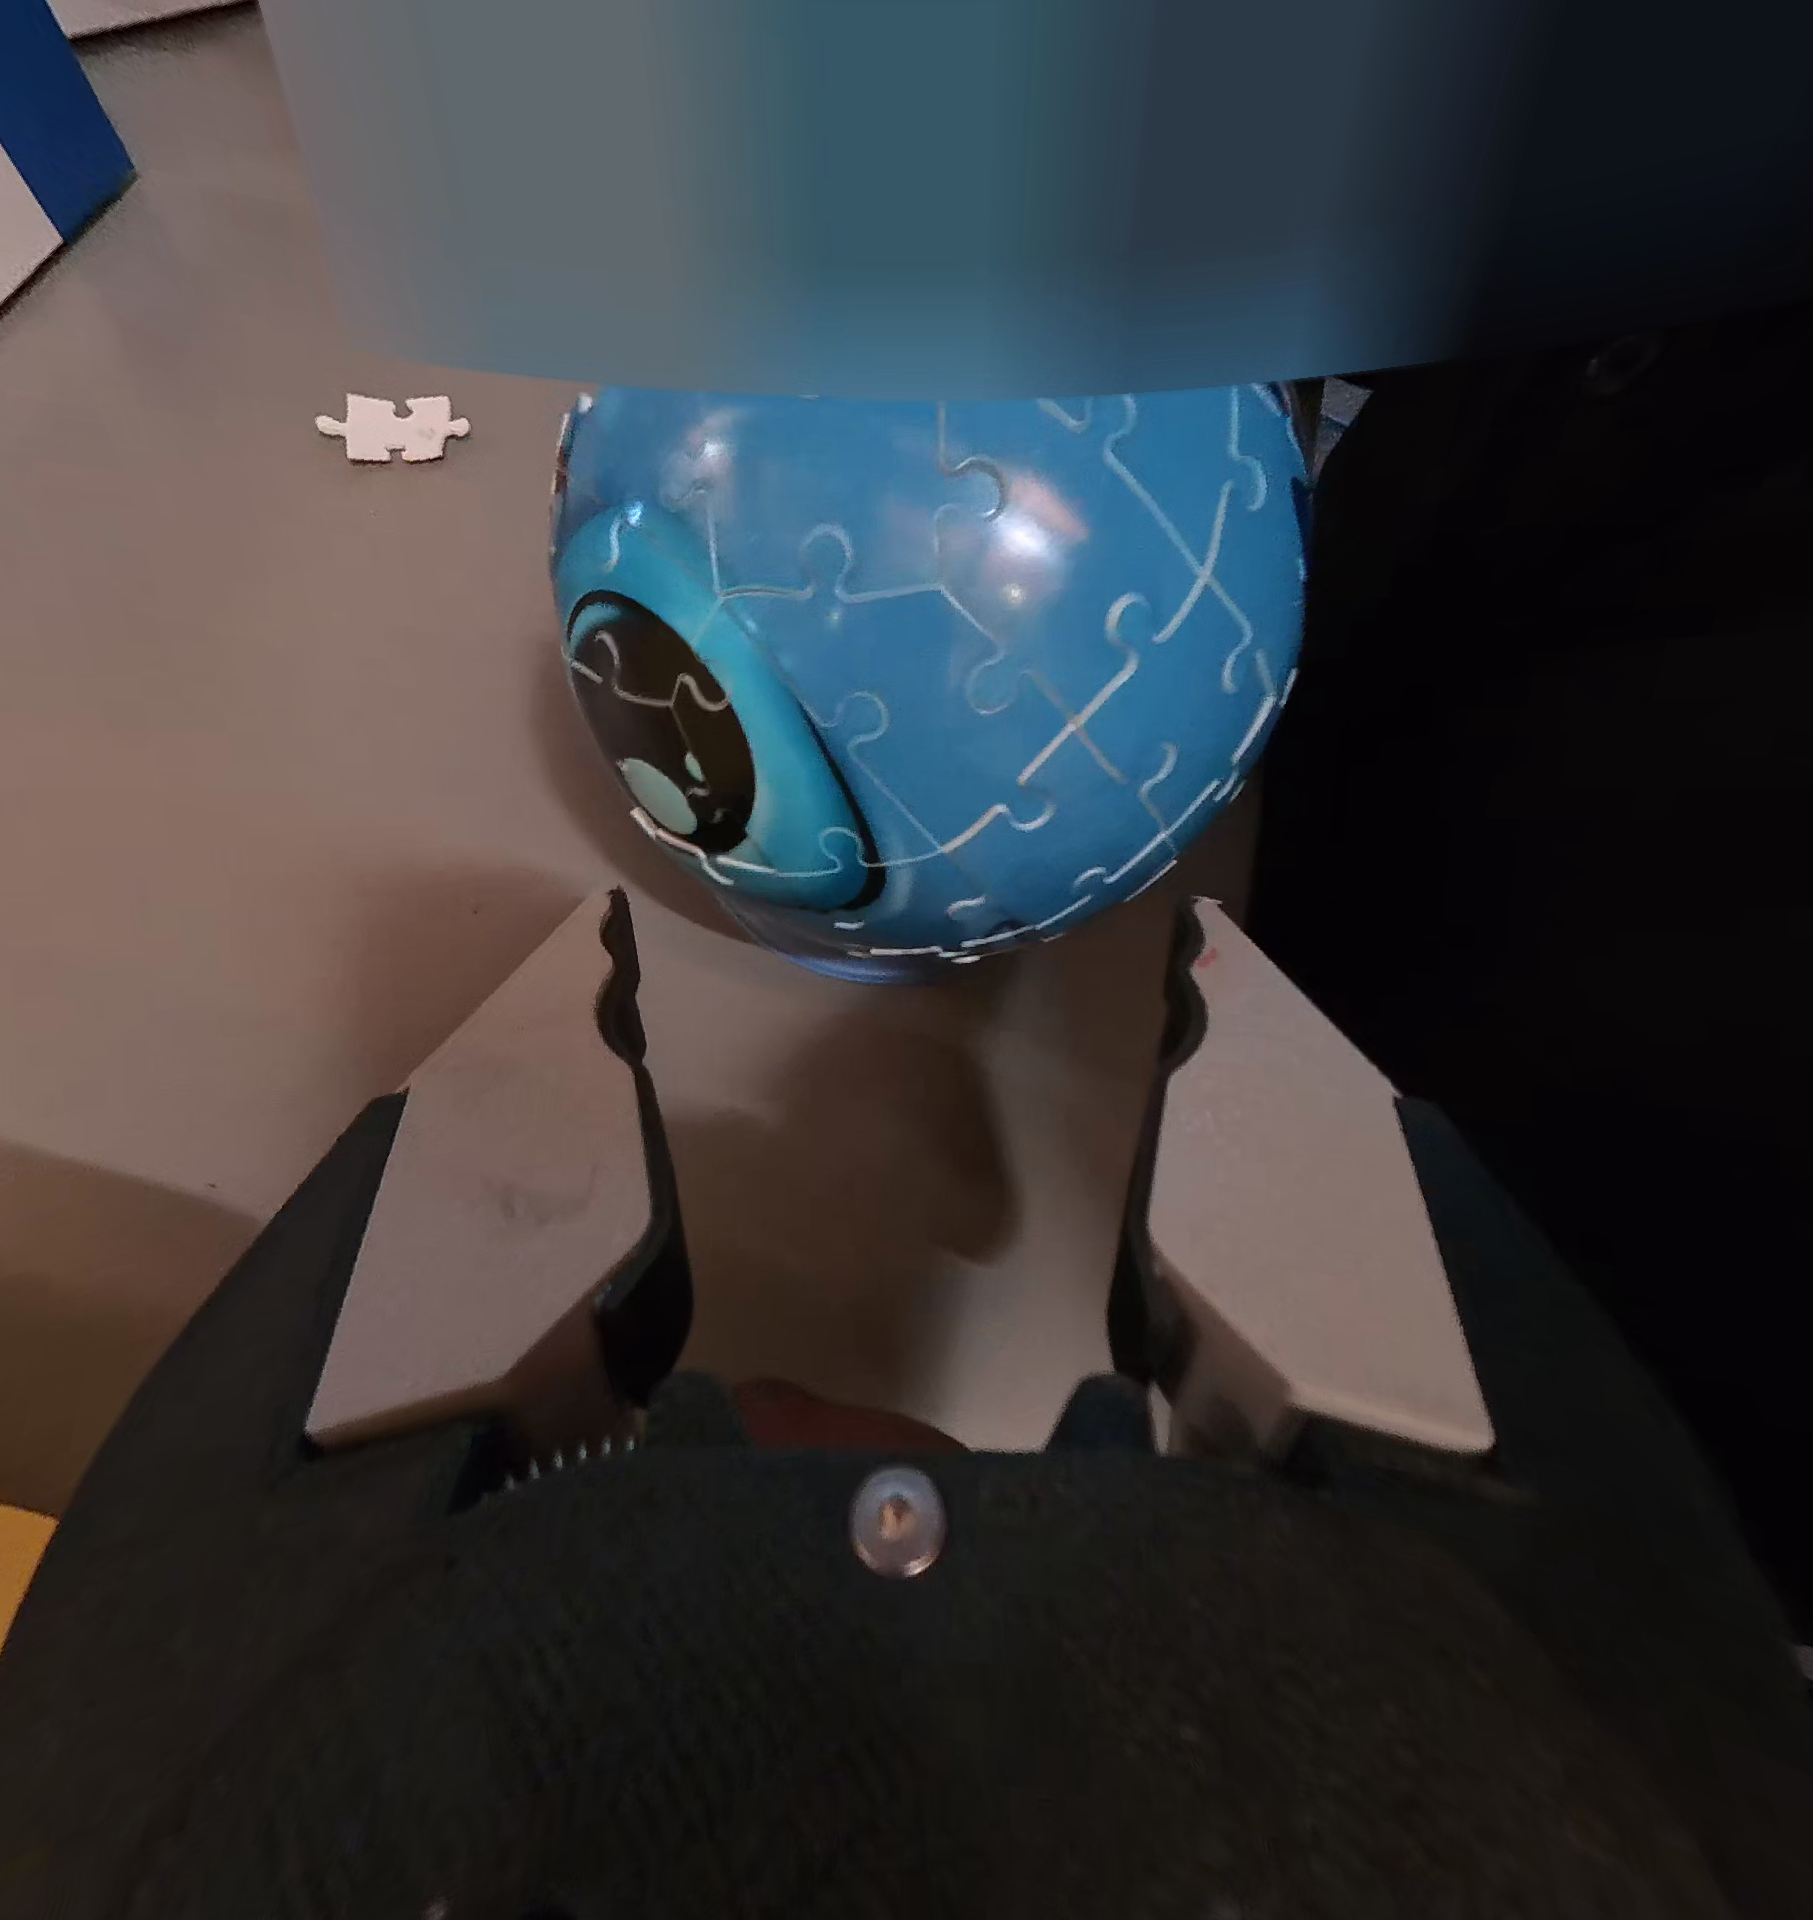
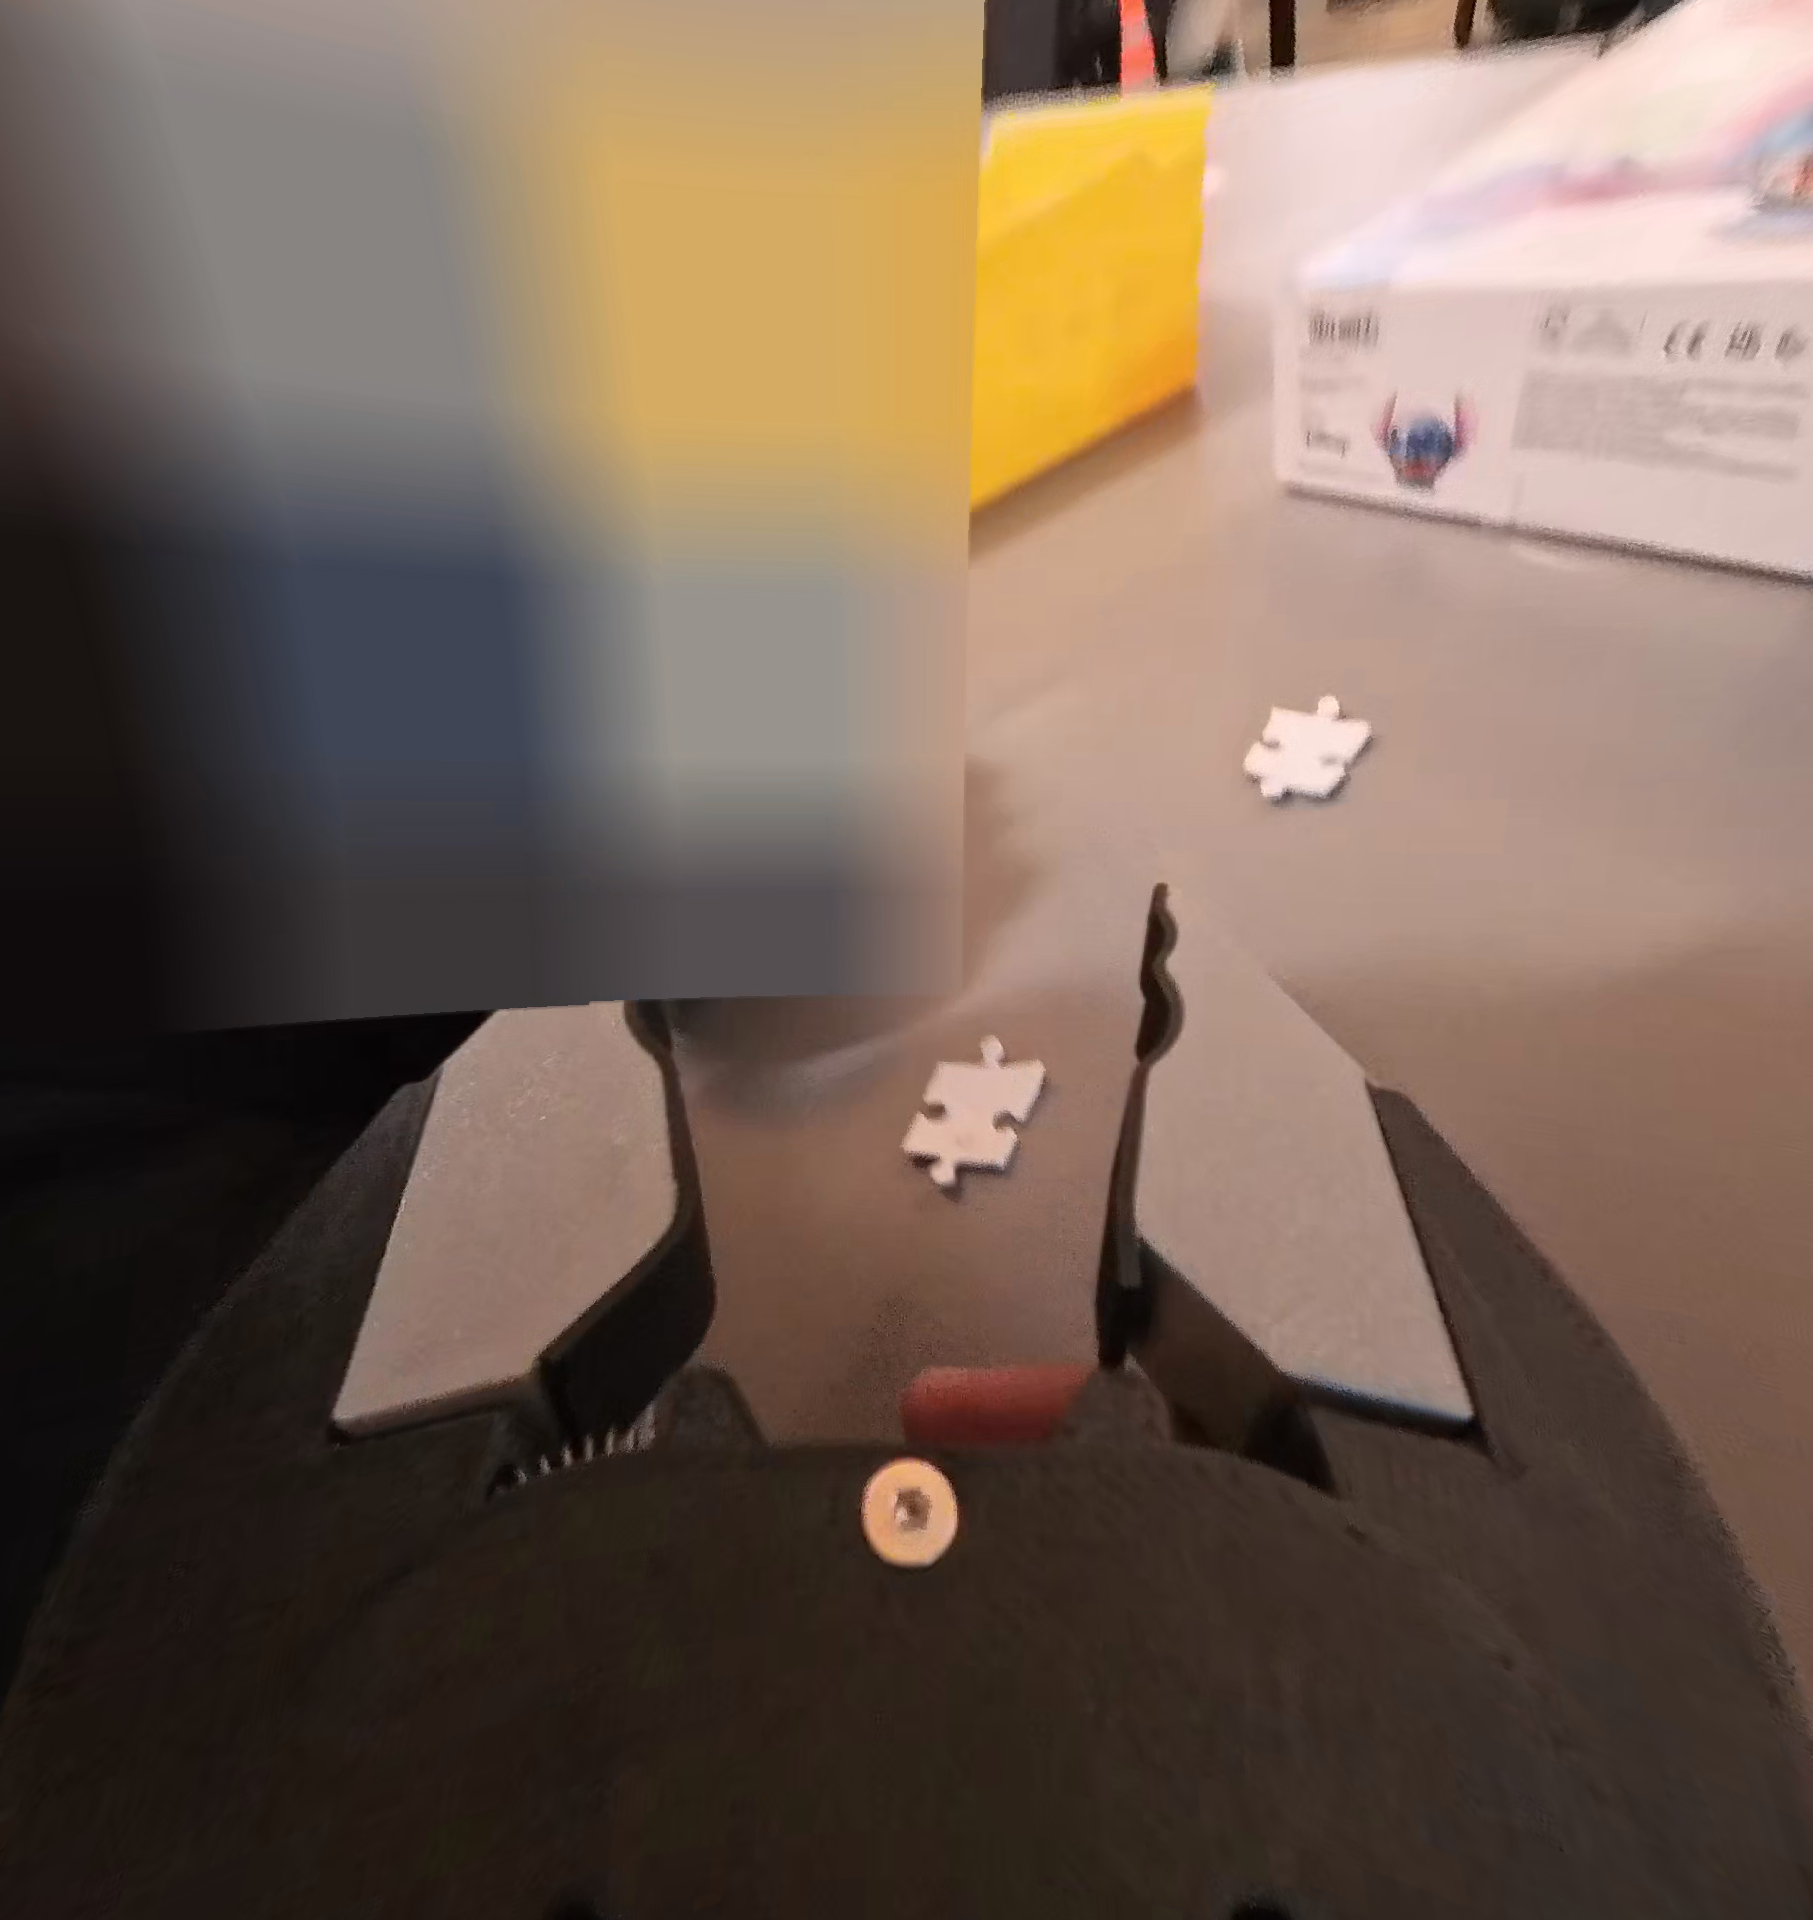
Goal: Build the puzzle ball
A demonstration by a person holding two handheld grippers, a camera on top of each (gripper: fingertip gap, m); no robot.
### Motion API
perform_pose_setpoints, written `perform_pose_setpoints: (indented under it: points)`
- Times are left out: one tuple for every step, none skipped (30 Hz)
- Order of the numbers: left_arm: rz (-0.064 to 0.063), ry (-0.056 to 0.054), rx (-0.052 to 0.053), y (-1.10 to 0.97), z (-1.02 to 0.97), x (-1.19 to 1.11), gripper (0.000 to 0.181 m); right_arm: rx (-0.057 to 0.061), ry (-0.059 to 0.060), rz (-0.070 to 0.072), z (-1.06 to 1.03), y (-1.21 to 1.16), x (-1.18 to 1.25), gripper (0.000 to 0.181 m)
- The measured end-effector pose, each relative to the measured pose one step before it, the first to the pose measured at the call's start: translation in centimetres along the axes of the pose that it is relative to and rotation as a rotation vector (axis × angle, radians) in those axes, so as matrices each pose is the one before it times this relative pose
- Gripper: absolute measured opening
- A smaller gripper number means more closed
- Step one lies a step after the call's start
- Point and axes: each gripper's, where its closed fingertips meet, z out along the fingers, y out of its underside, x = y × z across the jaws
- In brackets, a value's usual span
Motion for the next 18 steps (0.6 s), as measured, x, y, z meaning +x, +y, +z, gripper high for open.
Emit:
perform_pose_setpoints:
  points:
    - [0.0052,-0.0038,-0.0033,-0.002,0.094,0.024,0.100,-0.0614,0.0210,-0.0100,0.281,1.033,0.483,0.088]
    - [0.0054,-0.0049,-0.0074,0.101,0.092,0.027,0.101,-0.0592,0.0256,-0.0133,0.276,1.023,0.538,0.087]
    - [0.0061,-0.0057,-0.0080,0.160,0.078,0.011,0.101,-0.0471,0.0264,-0.0134,0.204,0.871,0.532,0.084]
    - [0.0040,-0.0077,-0.0047,0.164,0.050,-0.019,0.101,-0.0337,0.0144,-0.0056,0.089,0.616,0.294,0.081]
    - [-0.0011,-0.0103,-0.0015,0.168,0.021,-0.064,0.101,-0.0204,-0.0049,-0.0056,-0.041,0.326,-0.057,0.080]
    - [-0.0052,-0.0087,0.0015,0.151,0.000,-0.023,0.101,-0.0158,-0.0015,-0.0131,-0.102,0.273,-0.073,0.072]
    - [-0.0057,-0.0053,0.0044,0.135,-0.034,0.041,0.101,-0.0253,0.0132,-0.0154,-0.049,0.375,0.125,0.065]
    - [-0.0058,-0.0074,0.0047,0.119,-0.039,-0.016,0.101,-0.0336,0.0219,-0.0153,0.047,0.467,0.252,0.066]
    - [-0.0054,-0.0073,0.0024,0.141,-0.044,-0.031,0.101,-0.0303,0.0130,-0.0163,0.156,0.388,0.065,0.066]
    - [-0.0031,-0.0058,0.0018,0.120,-0.059,-0.031,0.100,-0.0221,-0.0008,-0.0127,0.260,0.262,-0.198,0.066]
    - [0.0003,-0.0086,0.0019,0.076,-0.062,-0.067,0.100,-0.0137,-0.0052,-0.0080,0.309,0.095,-0.267,0.065]
    - [0.0015,-0.0081,0.0018,0.062,-0.074,-0.065,0.100,-0.0038,0.0059,-0.0066,0.264,-0.080,-0.087,0.063]
    - [0.0000,-0.0058,0.0020,0.058,-0.061,-0.059,0.100,-0.0064,0.0167,-0.0043,0.179,-0.066,0.135,0.057]
    - [-0.0022,-0.0038,0.0018,0.058,-0.062,-0.030,0.099,-0.0090,0.0156,-0.0046,0.128,-0.033,0.123,0.050]
    - [-0.0026,-0.0012,0.0022,0.024,-0.069,0.020,0.099,-0.0107,0.0040,-0.0086,0.106,0.011,-0.085,0.043]
    - [-0.0014,-0.0016,0.0037,-0.002,-0.082,0.034,0.099,-0.0098,-0.0023,-0.0104,0.109,0.010,-0.232,0.035]
    - [-0.0008,-0.0024,0.0035,0.001,-0.084,0.019,0.099,-0.0084,-0.0008,-0.0128,0.088,0.011,-0.258,0.031]
    - [-0.0018,-0.0013,0.0029,0.013,-0.077,0.033,0.099,-0.0070,0.0050,-0.0164,0.067,0.006,-0.187,0.029]
